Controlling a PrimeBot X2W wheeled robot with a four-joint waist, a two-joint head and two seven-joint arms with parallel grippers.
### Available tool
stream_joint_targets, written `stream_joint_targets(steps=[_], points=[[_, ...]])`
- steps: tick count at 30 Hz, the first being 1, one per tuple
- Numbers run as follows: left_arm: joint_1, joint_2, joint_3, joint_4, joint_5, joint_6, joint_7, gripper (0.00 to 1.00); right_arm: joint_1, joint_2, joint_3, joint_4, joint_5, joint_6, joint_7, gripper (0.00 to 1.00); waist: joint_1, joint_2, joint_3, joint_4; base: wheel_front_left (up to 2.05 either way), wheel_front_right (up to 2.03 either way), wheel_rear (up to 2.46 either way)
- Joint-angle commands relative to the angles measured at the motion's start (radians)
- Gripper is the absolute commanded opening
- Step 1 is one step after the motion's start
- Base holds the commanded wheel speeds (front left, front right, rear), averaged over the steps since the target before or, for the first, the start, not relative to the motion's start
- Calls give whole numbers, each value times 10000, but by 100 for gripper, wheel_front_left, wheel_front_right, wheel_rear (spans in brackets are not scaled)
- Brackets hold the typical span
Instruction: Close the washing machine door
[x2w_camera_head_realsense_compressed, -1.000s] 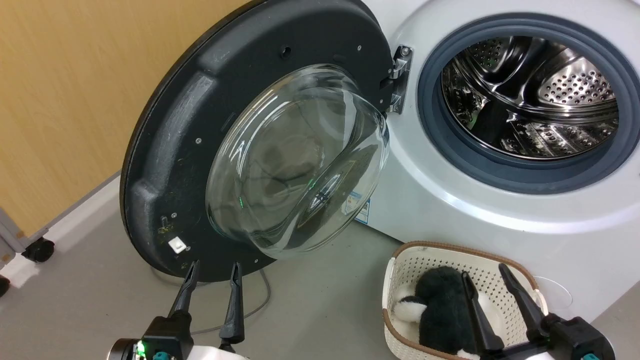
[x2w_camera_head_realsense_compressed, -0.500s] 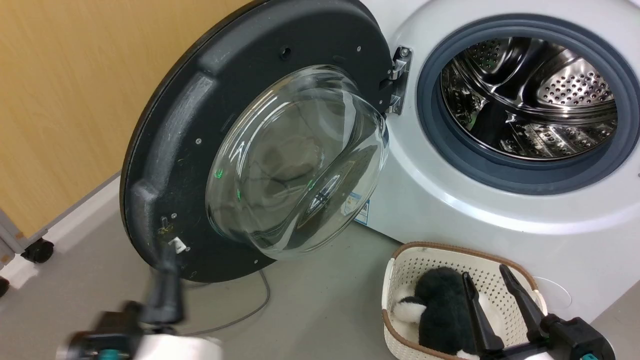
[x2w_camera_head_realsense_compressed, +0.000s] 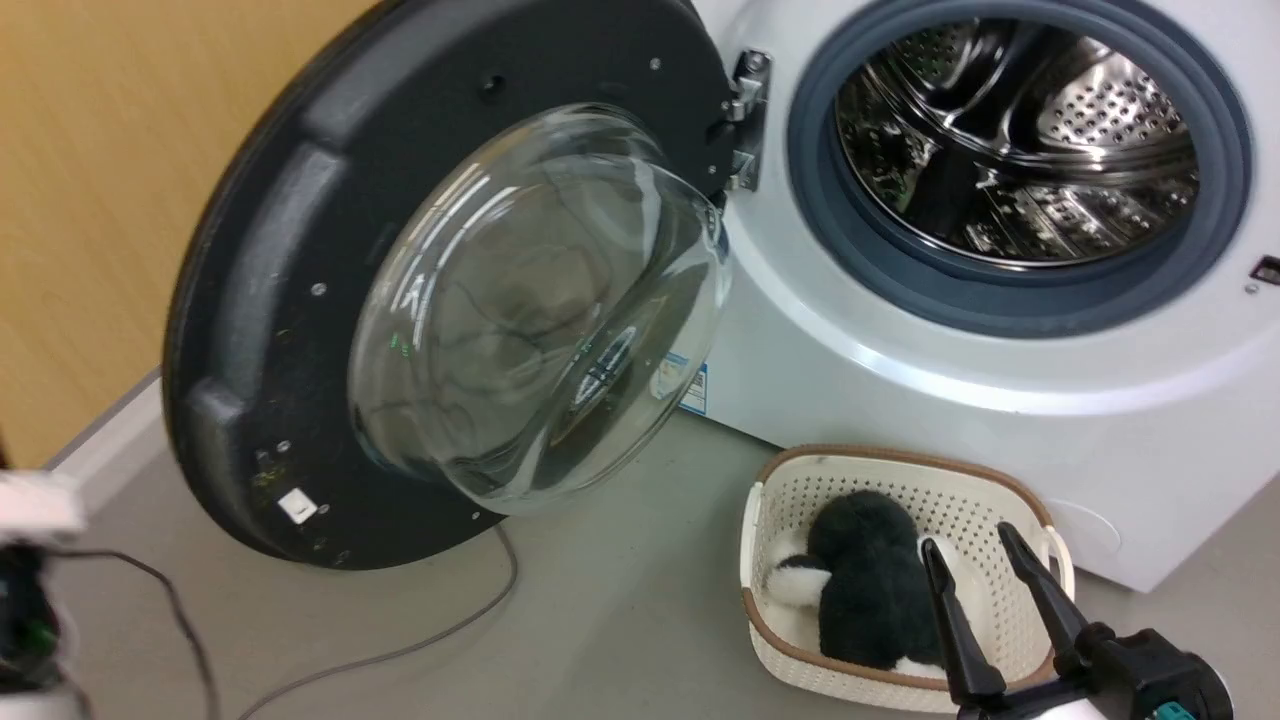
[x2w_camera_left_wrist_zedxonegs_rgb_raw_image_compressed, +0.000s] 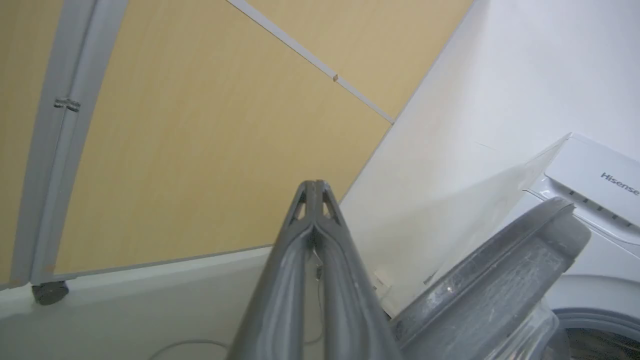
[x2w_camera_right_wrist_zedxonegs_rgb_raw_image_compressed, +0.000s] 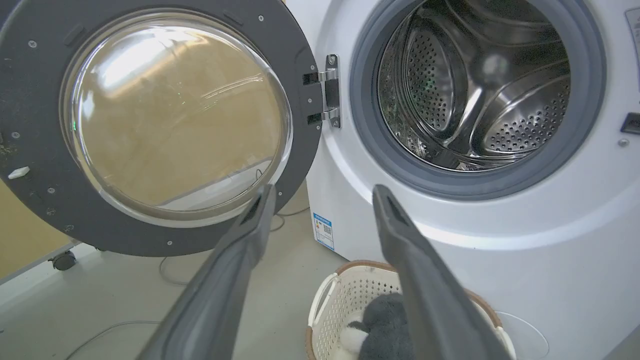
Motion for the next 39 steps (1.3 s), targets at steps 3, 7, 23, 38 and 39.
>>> stream_joint_targets(steps=[3, 7, 23, 38, 39], points=[[-1050, 551, 535, 1243, -1461, -159, 1252, 0, -246, 36, 9, -5, -43, 8, -44, 100, 0, 0, 179, -281, 0, 0, 0], [-2012, 640, 1233, 2623, -3261, 84, 2676, 0, -315, 36, 13, -17, -85, 8, -44, 100, 0, 0, 296, -446, 0, 0, 0], [-2262, 510, 1522, 4352, -6485, 953, 7990, 0, -356, 28, -87, 17, -72, 8, -44, 100, 0, 0, 321, -600, 0, 0, 0], [600, -712, 377, 1210, -7264, 1351, 11281, 0, -126, 34, -373, 71, 207, 8, -44, 100, 0, 0, -307, -908, 0, 0, 0], [802, -800, 288, 928, -7295, 1426, 11449, 0, -114, 34, -412, 73, 219, 8, -44, 100, 0, 0, -336, -965, 0, 0, 0]])
